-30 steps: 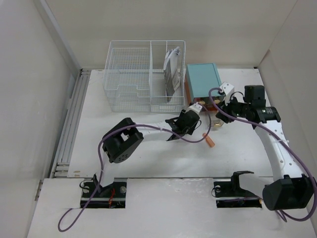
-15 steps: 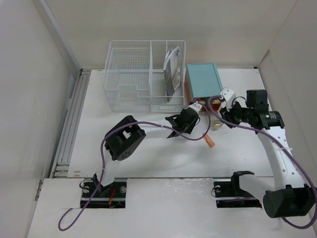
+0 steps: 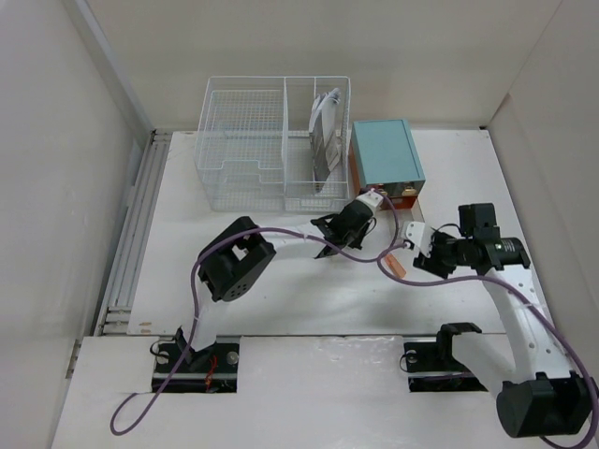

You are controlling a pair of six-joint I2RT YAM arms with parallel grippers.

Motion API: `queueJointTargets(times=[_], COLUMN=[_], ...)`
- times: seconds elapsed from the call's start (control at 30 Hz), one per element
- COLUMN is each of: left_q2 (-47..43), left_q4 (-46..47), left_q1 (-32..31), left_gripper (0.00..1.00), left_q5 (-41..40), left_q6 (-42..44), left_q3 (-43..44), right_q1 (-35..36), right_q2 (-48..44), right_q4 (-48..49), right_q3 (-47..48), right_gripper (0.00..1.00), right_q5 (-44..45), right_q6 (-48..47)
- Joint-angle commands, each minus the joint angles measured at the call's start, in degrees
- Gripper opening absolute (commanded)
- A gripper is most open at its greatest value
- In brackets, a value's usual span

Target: Organize the desk

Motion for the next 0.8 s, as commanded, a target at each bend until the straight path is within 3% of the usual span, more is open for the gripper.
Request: queueJointTargets(times=[0.0, 0.1, 0.13, 0.17, 0.3, 0.4, 0.53, 0.6, 0.7, 0.77], left_q2=[2.2, 2.2, 2.2, 1.7, 1.7, 1.7, 2.3, 2.8, 2.8, 0.9], left_q4=[-1.9, -1.1, -1.1, -1.1, -1.1, -1.1, -1.7, -1.7, -2.3, -1.5], left_q1=[0.9, 0.9, 0.9, 0.9, 0.9, 1.4, 1.5, 1.5, 1.5, 1.5], left_gripper=[0.0, 0.03, 0.08, 0.26, 0.35, 0.35, 0.28, 0.14, 0.0, 0.0], left_q5=[2.4, 2.4, 2.4, 2.4, 1.9, 1.9, 1.9, 1.9, 0.5, -0.1], left_q6=[-0.6, -0.6, -0.6, -0.6, -0.6, 0.0, 0.0, 0.5, 0.0, -0.6], left_q3=[-0.5, -1.2, -1.2, -1.2, -1.7, -1.7, -1.7, -1.7, -2.3, -3.5], right_q1=[-0.4, -0.4, -0.4, -0.4, -0.4, -0.4, -0.4, -1.0, -1.6, -2.1], right_q2=[-1.0, 2.6, 3.3, 3.8, 4.4, 4.4, 4.4, 4.4, 5.5, 6.9], right_q4=[2.9, 0.8, 0.8, 0.8, 1.4, 1.9, 1.9, 3.6, 10.6, 14.2], right_q3=[1.0, 3.4, 3.9, 4.5, 4.6, 4.6, 4.6, 4.6, 4.0, 4.8], right_gripper=[0.56, 0.57, 0.57, 0.57, 0.57, 0.57, 0.57, 0.57, 0.57, 0.57], right_q5=[-3.7, -6.7, -7.3, -7.3, -8.6, -8.6, -9.1, -9.1, -4.2, 0.4], right_q6=[-1.1, 2.0, 2.0, 3.4, 4.1, 4.7, 6.5, 8.3, 16.5, 25.6])
